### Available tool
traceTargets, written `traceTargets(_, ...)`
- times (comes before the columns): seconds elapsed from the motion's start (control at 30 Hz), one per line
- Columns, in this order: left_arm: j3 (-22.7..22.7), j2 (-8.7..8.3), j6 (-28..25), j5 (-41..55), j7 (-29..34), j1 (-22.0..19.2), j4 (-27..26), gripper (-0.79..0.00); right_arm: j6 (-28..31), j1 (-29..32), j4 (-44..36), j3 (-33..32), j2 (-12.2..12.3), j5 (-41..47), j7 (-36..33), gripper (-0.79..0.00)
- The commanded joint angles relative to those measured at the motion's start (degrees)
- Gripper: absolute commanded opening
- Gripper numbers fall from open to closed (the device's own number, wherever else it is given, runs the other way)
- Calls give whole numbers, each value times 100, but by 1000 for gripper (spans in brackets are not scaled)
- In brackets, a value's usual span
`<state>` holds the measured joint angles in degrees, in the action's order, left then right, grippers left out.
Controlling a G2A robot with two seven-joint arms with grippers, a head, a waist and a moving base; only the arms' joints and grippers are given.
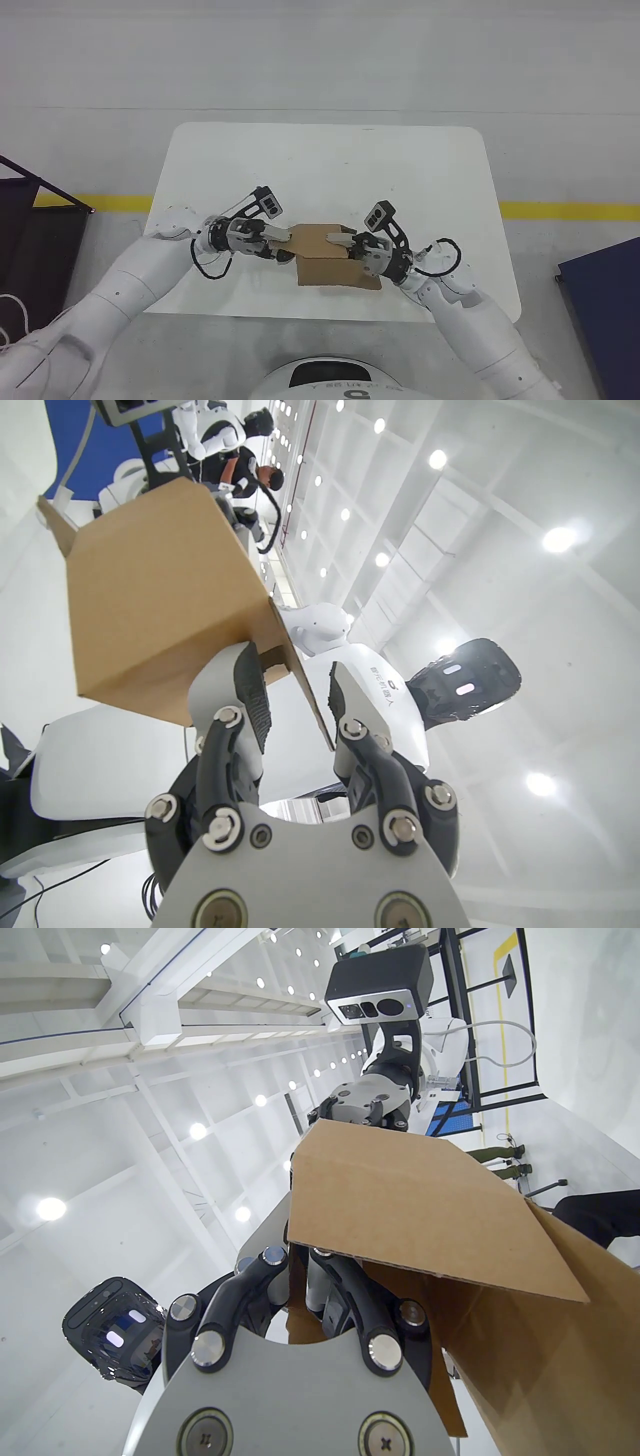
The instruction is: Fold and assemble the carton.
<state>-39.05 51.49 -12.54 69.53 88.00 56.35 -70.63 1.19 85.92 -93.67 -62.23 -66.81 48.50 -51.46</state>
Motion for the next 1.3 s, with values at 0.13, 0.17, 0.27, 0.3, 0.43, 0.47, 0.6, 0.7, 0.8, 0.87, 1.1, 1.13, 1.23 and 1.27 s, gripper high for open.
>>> traceTargets(0.13, 334, -153, -123, -586, 0, -137, 34, -357, 9, 7, 7, -30, -5, 90, 23, -785)
traceTargets(0.17, 380, -182, -144, -631, 0, -165, 48, -357, 6, 5, 10, -33, -6, 93, 25, -785)
traceTargets(0.27, 498, -267, -186, -694, 0, -257, 57, -339, -1, 0, 10, -33, -8, 90, 36, -785)
traceTargets(0.3, 532, -296, -192, -710, 0, -290, 61, -326, -1, -2, 11, -29, -9, 89, 39, -785)
traceTargets(0.43, 647, -396, -164, -728, 0, -422, 52, -311, -21, -14, 16, -3, -17, 70, 79, -785)
traceTargets(0.47, 671, -416, -162, -732, 0, -451, 49, -308, -24, -16, 13, 5, -19, 64, 86, -785)
traceTargets(0.6, 781, -462, -139, -679, 0, -539, 16, -326, -30, -18, 1, 29, -23, 14, 99, -785)
traceTargets(0.7, 877, -458, -115, -604, 0, -597, 29, -394, -41, -17, -8, 40, -24, -7, 95, -785)
traceTargets(0.8, 980, -429, -86, -518, 0, -647, 84, -413, -43, -15, -13, 43, -24, -30, 87, -785)
traceTargets(0.87, 1037, -402, -67, -444, 0, -678, 154, -425, -46, -9, -21, 46, -23, -47, 74, -785)
traceTargets(1.1, 1234, -266, -24, -437, 0, -815, 488, -453, -83, 6, -41, 52, -19, -106, 62, -785)
traceTargets(1.13, 1260, -248, -24, -467, 0, -839, 529, -449, -79, 6, -48, 55, -18, -122, 58, -785)
traceTargets(1.23, 1329, -196, -22, -571, 0, -906, 600, -453, -81, 10, -52, 58, -18, -132, 51, -785)
traceTargets(1.27, 1359, -178, -3, -626, 0, -931, 600, -462, -80, 11, -56, 62, -19, -133, 49, -785)
